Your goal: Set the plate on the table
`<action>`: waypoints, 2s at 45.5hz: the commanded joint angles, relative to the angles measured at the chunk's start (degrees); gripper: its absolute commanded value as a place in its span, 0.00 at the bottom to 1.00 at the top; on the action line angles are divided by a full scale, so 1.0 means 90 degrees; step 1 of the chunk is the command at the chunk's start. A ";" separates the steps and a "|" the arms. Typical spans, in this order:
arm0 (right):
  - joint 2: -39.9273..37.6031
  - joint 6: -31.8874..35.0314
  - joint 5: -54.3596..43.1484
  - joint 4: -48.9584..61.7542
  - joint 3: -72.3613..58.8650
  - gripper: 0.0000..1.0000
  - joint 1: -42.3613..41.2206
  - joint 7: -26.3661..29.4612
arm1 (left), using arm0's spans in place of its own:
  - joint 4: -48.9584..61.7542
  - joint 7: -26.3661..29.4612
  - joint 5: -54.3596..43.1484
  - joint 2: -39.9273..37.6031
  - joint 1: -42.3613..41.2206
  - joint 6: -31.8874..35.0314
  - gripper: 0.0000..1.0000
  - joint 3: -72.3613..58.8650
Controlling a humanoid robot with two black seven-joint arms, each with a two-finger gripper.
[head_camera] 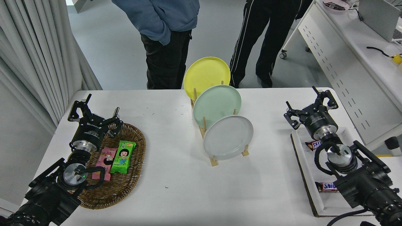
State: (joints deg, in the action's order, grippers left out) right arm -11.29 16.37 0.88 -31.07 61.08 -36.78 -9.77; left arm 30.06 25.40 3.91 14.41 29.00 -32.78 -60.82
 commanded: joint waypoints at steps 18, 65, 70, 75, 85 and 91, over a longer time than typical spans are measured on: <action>-0.0494 -0.0276 0.0800 -0.0180 -0.2156 1.00 -0.0551 0.0002 | 0.0000 0.0001 -0.0005 0.0000 0.0000 0.0000 1.00 0.0000; -0.2428 -0.1164 0.3291 -0.3227 -0.7080 1.00 -0.3129 0.0352 | 0.0000 0.0001 0.0005 0.0000 0.0000 0.0000 1.00 0.0000; -0.2204 -0.1301 0.3291 -0.3188 -0.7070 1.00 -0.3276 0.0929 | 0.0000 0.0001 -0.0005 0.0000 0.0000 0.0000 1.00 0.0000; -0.1988 -0.1311 0.3291 -0.3188 -0.7060 1.00 -0.3296 0.1427 | 0.0000 0.0001 0.0005 0.0000 0.0000 0.0000 1.00 0.0000; -0.1940 -0.1311 0.3272 -0.3159 -0.6729 1.00 -0.3257 0.2266 | 0.0000 0.0001 -0.0005 0.0000 0.0000 0.0000 1.00 0.0000; -0.1783 -0.1330 0.3155 -0.3159 -0.6630 1.00 -0.3286 0.2833 | 0.0000 0.0001 -0.0005 0.0000 0.0000 0.0000 1.00 0.0000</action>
State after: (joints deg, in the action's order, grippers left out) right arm -29.22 5.07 30.19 -59.48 -0.48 -65.70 7.17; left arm 30.06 25.40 3.92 14.41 29.00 -32.78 -60.82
